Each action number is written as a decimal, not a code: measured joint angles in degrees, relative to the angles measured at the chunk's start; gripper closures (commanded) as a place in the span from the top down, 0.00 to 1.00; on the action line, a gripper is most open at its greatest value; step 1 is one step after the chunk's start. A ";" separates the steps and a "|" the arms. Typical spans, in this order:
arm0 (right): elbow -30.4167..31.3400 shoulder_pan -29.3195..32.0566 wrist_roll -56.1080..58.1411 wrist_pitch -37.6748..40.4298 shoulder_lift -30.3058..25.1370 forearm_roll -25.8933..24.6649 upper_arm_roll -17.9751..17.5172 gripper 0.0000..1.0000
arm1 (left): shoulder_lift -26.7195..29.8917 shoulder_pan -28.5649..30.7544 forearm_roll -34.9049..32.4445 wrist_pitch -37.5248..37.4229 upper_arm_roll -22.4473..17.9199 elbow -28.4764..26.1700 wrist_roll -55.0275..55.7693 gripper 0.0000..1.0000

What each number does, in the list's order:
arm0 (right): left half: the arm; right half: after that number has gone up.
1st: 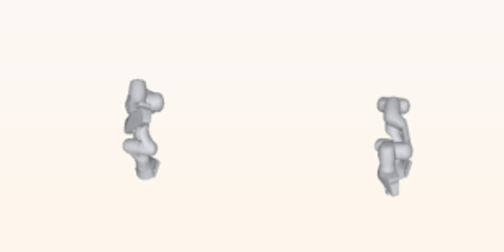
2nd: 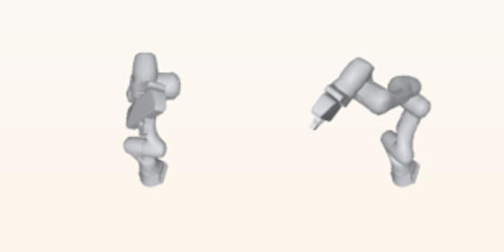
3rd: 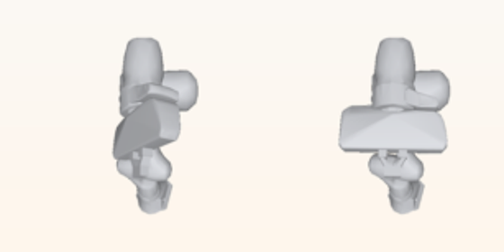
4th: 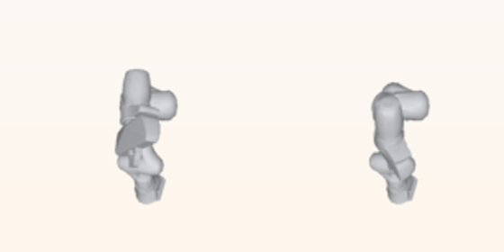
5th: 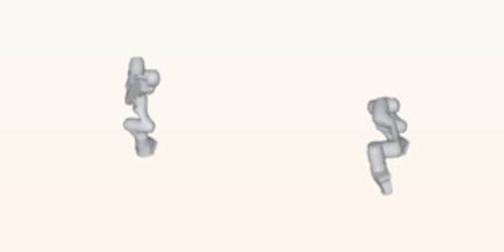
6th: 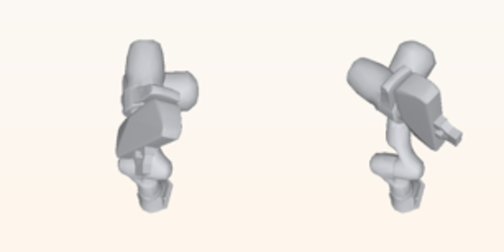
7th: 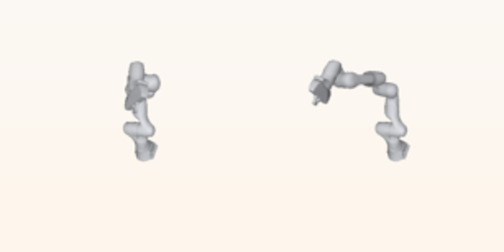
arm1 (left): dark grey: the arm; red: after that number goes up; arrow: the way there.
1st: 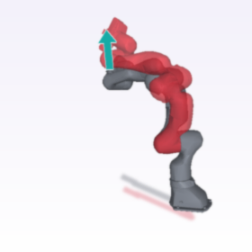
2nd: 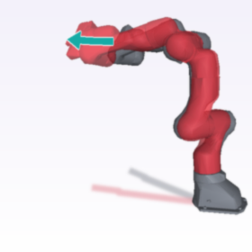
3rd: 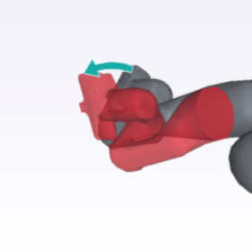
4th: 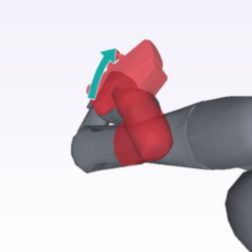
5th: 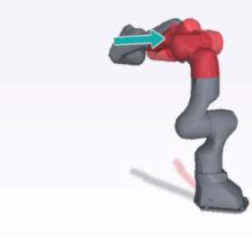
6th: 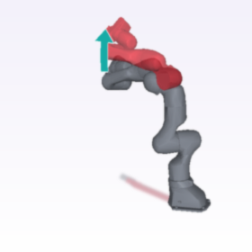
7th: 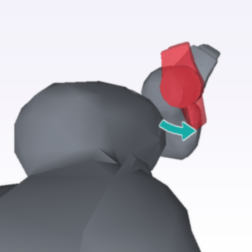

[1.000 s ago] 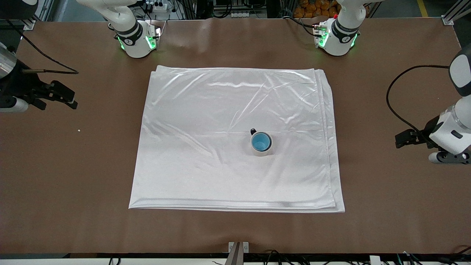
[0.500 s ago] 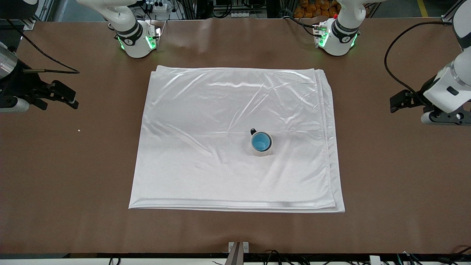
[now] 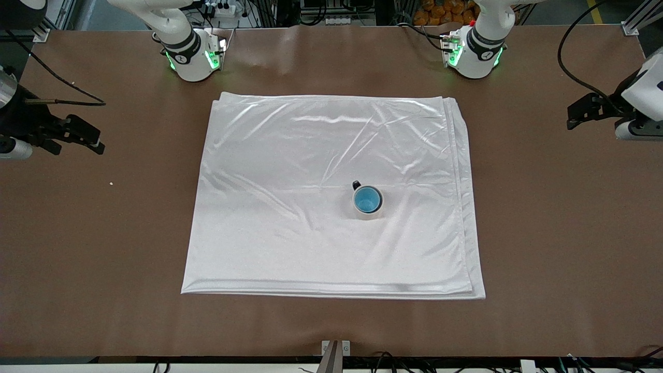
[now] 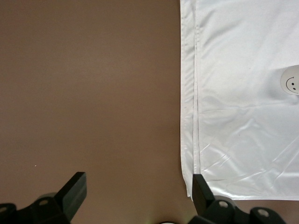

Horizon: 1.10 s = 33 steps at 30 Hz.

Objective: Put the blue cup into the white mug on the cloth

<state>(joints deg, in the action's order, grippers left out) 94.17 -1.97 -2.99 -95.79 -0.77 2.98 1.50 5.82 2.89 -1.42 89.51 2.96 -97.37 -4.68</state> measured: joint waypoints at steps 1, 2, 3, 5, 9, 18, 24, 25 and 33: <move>0.00 -0.01 0.01 0.00 0.00 0.00 -0.02 1.00 | 0.00 -0.02 0.09 0.00 -0.06 -0.03 0.00 1.00; 0.00 -0.02 0.01 0.00 0.00 0.00 -0.03 1.00 | 0.00 -0.05 0.23 0.00 -0.10 -0.06 0.00 1.00; 0.00 -0.03 0.01 0.00 0.00 0.01 -0.05 1.00 | 0.00 -0.08 0.39 0.00 -0.13 -0.09 0.00 1.00; 0.00 -0.05 0.02 0.00 0.00 0.01 -0.08 1.00 | 0.00 -0.14 0.65 0.00 -0.13 -0.15 0.00 1.00; 0.00 -0.09 0.05 0.00 0.00 0.01 -0.18 1.00 | 0.00 -0.26 0.79 0.00 -0.14 -0.22 0.01 1.00; -0.46 -0.18 0.08 0.40 -0.03 0.01 -0.77 1.00 | 0.00 -0.36 0.83 0.00 -0.18 -0.27 0.01 1.00; -0.78 -0.18 0.09 0.93 -0.09 0.01 -1.24 1.00 | 0.00 -0.37 0.84 0.00 -0.21 -0.28 0.02 1.00; -0.81 -0.18 0.09 1.03 -0.09 0.01 -1.29 1.00 | 0.00 -0.37 0.84 0.00 -0.22 -0.28 0.02 1.00; -1.11 -0.16 0.09 1.52 -0.09 0.01 -1.32 1.00 | 0.00 -0.52 0.85 0.00 -0.23 -0.28 0.02 1.00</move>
<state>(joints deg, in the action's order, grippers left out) 93.06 -2.13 -2.89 -94.27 -0.86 2.99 0.18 5.82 2.37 -0.57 89.51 2.73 -97.65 -4.67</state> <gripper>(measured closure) 0.000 0.000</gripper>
